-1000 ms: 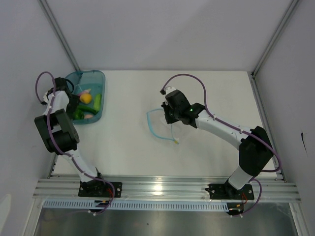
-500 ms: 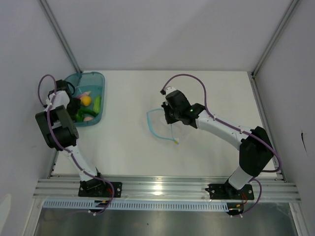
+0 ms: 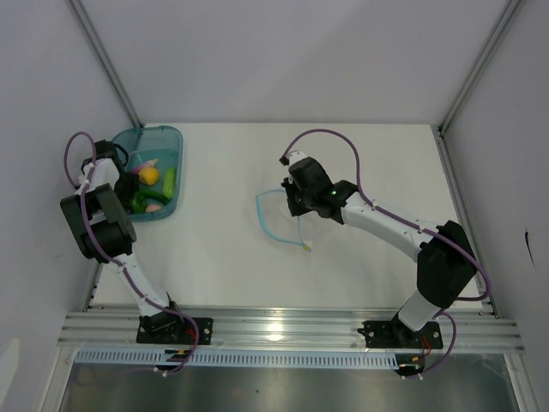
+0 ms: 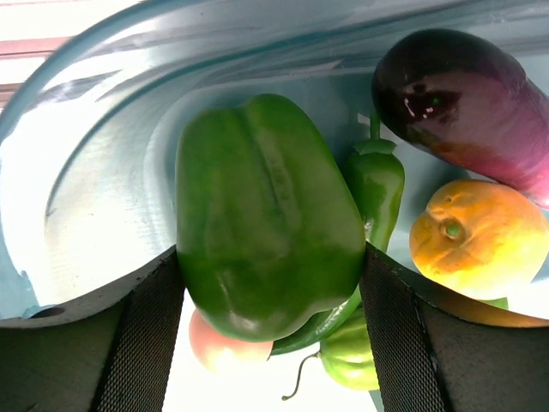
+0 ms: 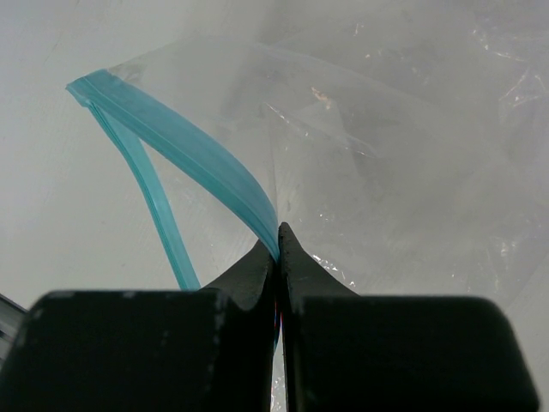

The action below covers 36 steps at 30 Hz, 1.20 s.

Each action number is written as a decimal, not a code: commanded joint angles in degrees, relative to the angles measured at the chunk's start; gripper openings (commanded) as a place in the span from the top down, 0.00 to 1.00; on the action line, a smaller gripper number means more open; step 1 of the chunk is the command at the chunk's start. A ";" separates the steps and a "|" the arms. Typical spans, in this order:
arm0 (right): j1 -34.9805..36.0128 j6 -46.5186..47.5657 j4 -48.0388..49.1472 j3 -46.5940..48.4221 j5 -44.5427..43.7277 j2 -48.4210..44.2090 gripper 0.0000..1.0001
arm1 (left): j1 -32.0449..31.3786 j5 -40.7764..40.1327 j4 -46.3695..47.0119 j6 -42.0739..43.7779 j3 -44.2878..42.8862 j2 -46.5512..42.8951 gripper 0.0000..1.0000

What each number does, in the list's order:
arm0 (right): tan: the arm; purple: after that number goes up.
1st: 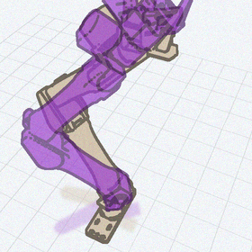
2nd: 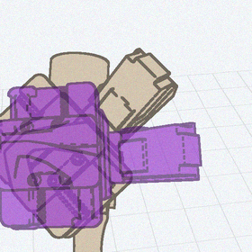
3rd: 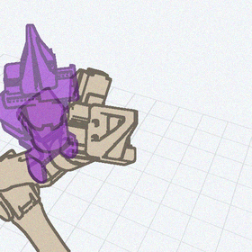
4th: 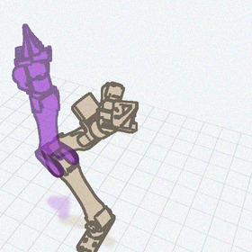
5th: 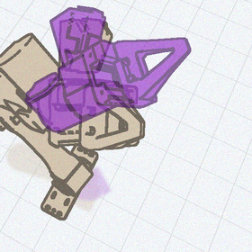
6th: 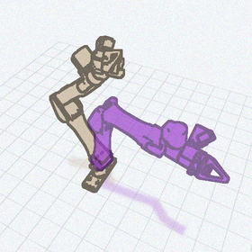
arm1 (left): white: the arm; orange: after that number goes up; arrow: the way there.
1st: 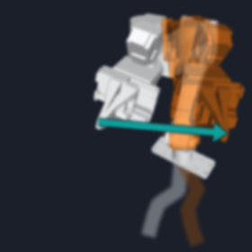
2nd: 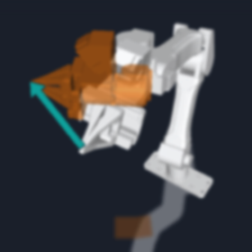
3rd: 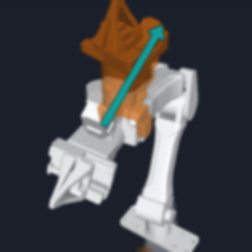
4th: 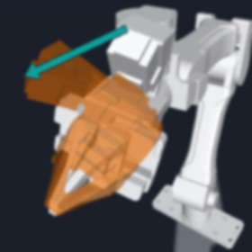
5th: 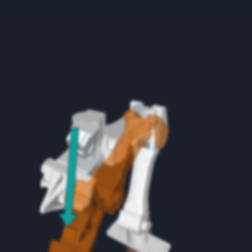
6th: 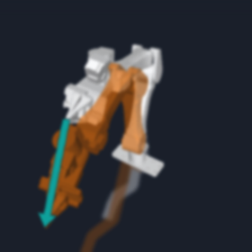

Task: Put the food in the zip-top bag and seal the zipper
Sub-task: Pick up the fake vegetable from the bin, then place the fake vegetable in the zipper food storage bag.

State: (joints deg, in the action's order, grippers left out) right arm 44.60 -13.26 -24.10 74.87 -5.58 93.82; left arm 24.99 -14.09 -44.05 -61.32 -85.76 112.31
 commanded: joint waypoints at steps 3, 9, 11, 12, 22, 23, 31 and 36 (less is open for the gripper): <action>-0.30 0.69 0.81 0.19 -0.92 -2.42 1.00 | 0.67 2.92 1.86 1.73 1.11 -3.58 0.68; -0.22 0.16 -0.25 1.33 -0.74 -2.41 1.00 | 0.67 3.54 3.54 3.48 3.40 -9.12 0.85; -0.13 -0.19 -0.42 1.33 -1.27 -2.24 1.00 | 0.58 3.54 3.88 4.10 3.84 -12.02 0.90; -0.30 -0.19 -0.51 1.33 -1.71 -2.15 1.00 | 0.58 3.63 4.58 4.19 4.28 -13.07 0.96; -1.44 -1.51 -4.38 5.72 -2.15 -0.40 1.00 | -1.96 8.71 10.30 6.82 15.08 -29.86 0.99; -1.44 -1.77 -4.38 5.90 -1.71 -0.22 1.00 | -3.27 9.33 10.30 7.96 16.40 -31.09 1.00; -1.88 -3.53 -6.40 8.89 0.75 0.57 1.00 | -15.65 22.94 16.54 11.22 25.02 -43.92 0.99; -1.80 -4.93 -7.45 9.59 2.33 1.28 1.00 | -27.19 26.56 23.82 10.61 28.71 -49.03 1.00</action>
State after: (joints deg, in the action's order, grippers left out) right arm 42.85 -16.47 -30.33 81.95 -4.73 94.30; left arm 2.57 6.70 -27.46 -51.86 -58.67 66.94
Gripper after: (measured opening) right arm 0.003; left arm 0.766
